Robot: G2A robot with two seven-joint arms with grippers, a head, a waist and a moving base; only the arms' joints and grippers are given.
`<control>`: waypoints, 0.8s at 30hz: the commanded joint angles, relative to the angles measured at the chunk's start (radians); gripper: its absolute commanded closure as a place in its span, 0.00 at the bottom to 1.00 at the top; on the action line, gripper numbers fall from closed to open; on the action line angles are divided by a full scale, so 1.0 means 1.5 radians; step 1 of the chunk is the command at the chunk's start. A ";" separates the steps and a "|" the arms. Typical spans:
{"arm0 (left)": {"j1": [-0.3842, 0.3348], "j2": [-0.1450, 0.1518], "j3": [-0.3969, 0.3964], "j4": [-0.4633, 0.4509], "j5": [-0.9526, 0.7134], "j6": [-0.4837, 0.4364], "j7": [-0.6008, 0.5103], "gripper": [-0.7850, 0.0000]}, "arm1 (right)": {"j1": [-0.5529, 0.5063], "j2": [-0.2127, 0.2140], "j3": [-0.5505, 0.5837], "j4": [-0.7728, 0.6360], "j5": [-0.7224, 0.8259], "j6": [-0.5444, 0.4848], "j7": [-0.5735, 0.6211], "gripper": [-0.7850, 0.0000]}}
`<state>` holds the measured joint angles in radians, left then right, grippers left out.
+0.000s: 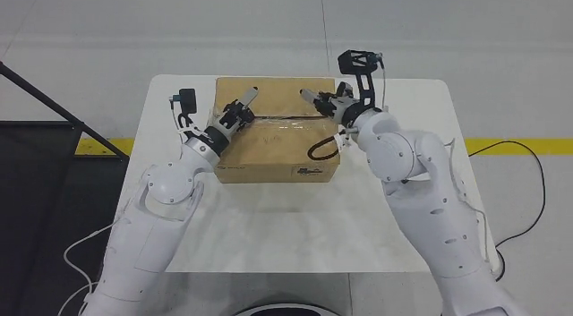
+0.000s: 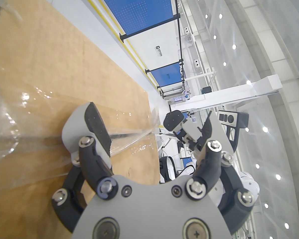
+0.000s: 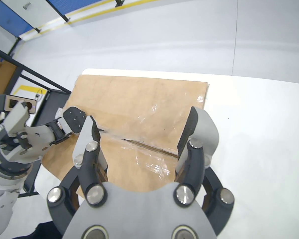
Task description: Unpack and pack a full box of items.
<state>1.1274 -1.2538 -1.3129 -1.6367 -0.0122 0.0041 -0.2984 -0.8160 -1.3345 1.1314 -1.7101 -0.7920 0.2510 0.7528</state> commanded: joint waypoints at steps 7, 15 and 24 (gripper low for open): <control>0.001 -0.002 0.005 0.005 -0.004 -0.004 0.003 0.00 | -0.012 0.000 0.043 -0.019 0.125 -0.050 0.009 0.02; 0.001 -0.005 0.007 0.007 -0.014 -0.012 0.020 0.00 | 0.134 -0.027 -0.019 0.184 0.316 -0.084 0.058 0.11; 0.004 -0.007 0.002 0.010 -0.021 -0.014 0.025 0.00 | 0.279 -0.064 -0.099 0.412 0.415 -0.094 0.084 0.20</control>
<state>1.1332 -1.2642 -1.3089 -1.6223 -0.0427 -0.0175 -0.2610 -0.4166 -1.4266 0.9936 -1.1285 -0.1782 0.1058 0.8636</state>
